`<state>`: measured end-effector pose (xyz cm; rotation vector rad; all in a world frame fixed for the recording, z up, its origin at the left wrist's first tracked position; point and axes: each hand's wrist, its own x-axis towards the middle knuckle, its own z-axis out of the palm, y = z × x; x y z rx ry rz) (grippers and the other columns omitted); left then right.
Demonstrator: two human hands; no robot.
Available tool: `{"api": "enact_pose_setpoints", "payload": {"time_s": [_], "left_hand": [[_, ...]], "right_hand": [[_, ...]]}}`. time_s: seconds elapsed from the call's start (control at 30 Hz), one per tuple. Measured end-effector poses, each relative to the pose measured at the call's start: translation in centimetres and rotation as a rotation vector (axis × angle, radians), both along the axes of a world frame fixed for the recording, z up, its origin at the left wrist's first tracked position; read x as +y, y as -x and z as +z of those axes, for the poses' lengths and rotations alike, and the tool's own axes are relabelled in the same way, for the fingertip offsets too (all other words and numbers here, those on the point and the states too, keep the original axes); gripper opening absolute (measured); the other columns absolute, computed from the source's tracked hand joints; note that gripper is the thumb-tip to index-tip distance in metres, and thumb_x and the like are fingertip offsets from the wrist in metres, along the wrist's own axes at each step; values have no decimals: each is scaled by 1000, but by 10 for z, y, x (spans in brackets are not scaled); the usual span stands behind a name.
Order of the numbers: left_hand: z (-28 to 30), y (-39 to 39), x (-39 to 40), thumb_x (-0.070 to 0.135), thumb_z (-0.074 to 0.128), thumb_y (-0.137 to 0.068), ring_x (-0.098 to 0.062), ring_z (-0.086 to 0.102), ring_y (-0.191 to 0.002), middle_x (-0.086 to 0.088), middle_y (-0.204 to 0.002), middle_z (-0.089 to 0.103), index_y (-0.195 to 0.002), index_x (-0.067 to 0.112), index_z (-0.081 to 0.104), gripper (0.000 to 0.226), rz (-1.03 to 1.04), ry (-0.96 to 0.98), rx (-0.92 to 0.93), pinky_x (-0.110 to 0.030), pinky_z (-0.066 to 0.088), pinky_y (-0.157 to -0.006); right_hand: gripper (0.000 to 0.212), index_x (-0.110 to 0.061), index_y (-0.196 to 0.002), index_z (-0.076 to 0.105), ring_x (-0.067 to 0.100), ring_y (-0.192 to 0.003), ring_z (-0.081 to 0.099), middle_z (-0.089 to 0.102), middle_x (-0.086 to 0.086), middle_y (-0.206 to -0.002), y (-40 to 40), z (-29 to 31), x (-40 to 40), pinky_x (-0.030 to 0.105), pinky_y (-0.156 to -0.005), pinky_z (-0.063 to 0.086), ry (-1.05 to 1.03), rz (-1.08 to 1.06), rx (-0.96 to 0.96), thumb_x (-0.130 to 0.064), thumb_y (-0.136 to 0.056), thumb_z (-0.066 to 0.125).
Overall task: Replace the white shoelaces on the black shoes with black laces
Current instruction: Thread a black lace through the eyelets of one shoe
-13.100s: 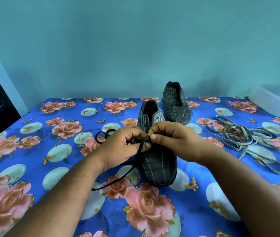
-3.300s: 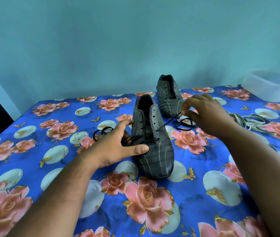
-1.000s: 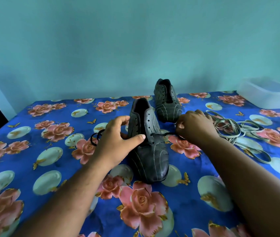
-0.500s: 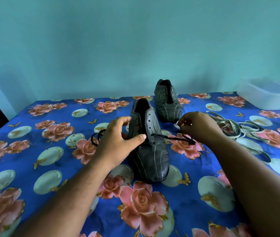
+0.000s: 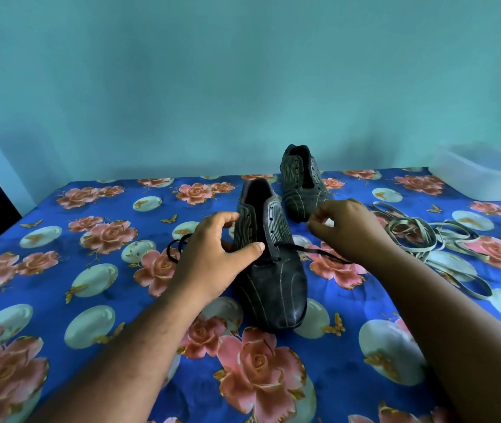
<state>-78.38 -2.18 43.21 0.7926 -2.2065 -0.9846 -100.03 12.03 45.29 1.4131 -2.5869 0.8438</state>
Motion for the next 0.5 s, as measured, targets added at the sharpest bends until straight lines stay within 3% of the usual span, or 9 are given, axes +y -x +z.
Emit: {"api": "enact_pose_setpoints", "payload": {"time_s": [0.07,0.13,0.37,0.5], "left_hand": [[0,0,2,58,79,-77,-15,66,-107,6,-116,67,-132,38,54,64,22,3,-4,-37,54,-91],[3,0,5,53,80,-79,-13,67,-104,5,-109,70,-130,36,57,59,39,6,6,-33,53,-87],[10,-2,11,45,80,-79,-9,70,-93,14,-111,70,-124,32,63,50,74,35,70,-32,56,-81],[14,-3,17,42,79,-80,-7,67,-72,16,-110,67,-122,30,65,45,86,69,89,-35,58,-75]], "right_hand": [[11,-30,-78,68,4,-78,61,68,-14,-76,-16,9,-1,24,-70,47,118,88,-107,-29,-87,74],[7,-26,-79,73,0,-72,62,68,-14,-71,-34,15,-4,10,-60,40,185,165,-163,-26,-85,77],[9,-30,-78,76,3,-68,59,65,-19,-67,-63,9,-15,18,-62,44,219,279,-219,-24,-83,80],[7,-25,-80,78,-2,-64,59,66,-14,-65,-68,7,-16,11,-58,43,227,286,-230,-20,-84,78]]}}
